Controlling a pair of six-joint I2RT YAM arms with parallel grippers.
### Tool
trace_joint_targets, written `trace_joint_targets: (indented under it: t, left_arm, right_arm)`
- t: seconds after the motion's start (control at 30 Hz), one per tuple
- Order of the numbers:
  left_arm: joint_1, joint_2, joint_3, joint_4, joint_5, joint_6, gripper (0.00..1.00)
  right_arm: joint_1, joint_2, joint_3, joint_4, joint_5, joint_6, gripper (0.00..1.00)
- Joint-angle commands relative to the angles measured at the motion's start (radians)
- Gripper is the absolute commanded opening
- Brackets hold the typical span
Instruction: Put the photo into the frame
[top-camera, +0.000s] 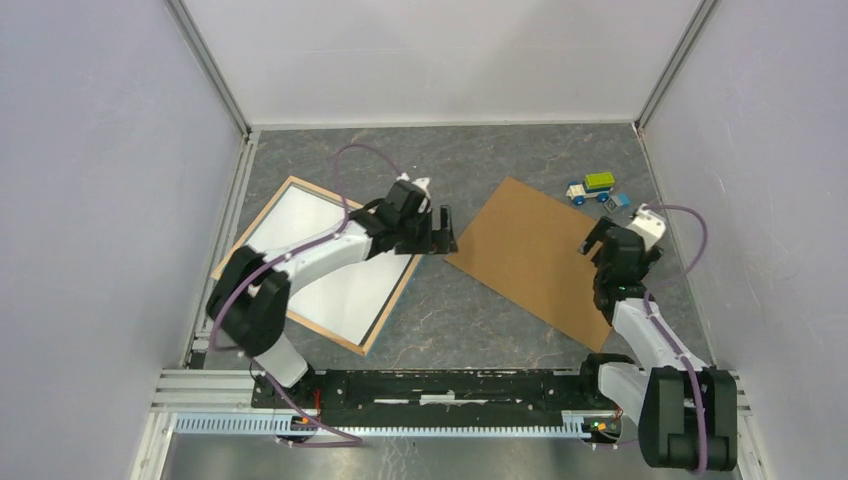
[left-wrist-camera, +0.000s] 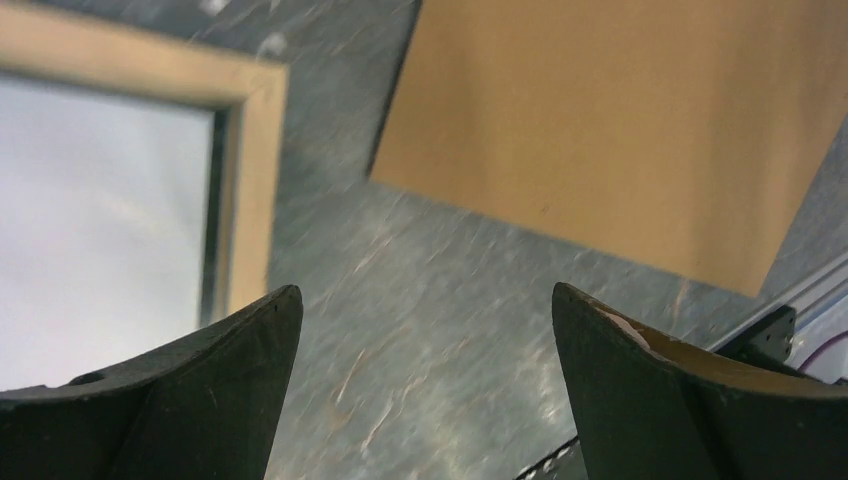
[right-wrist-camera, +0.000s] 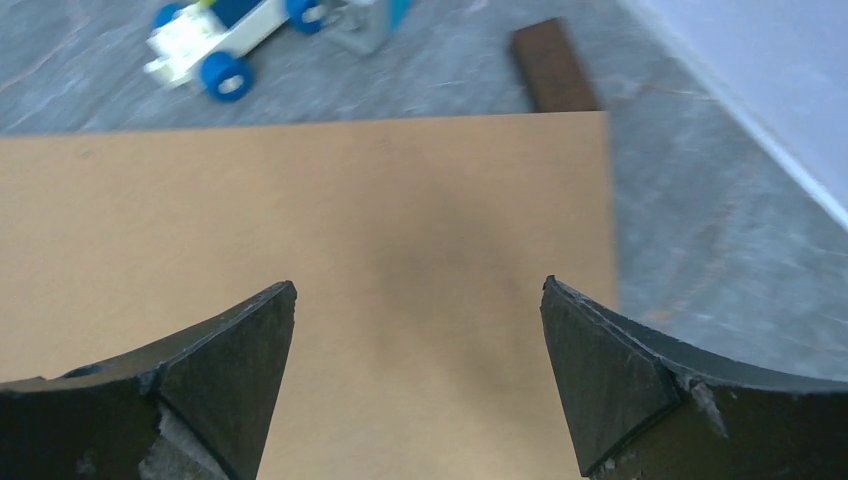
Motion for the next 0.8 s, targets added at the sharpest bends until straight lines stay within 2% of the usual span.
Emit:
trace_joint_targets:
  t: [0.0,0.13,0.27,0.5,0.77]
  left_arm:
    - [-0.038,0.153,0.193,0.081,-0.040,-0.011,1.00]
    - [-0.052,0.299,0.321,0.051,-0.025,0.004,1.00]
    - [-0.057,0.435,0.464,-0.038,-0.036,0.031,1.00]
    - [-0.061,0.551,0.608,-0.129,-0.072,0.081,1.00]
    - [-0.061,0.601,0.619,-0.132,-0.039,0.065,1.00]
  right_arm:
    - [-0.197,-0.052,-0.043,-0.002,-0.149,-0.074,0.98]
    - [-0.388,-0.036,-0.075,0.025,-0.333,-0.087,0.98]
    - [-0.483,0.022,-0.086,0.057,-0.477,-0.082,0.98]
    - [-0.504,0.056,-0.083,0.047,-0.443,-0.091,0.97]
    - [-0.506,0.071,-0.089,0.049,-0.418,-0.088,0.97]
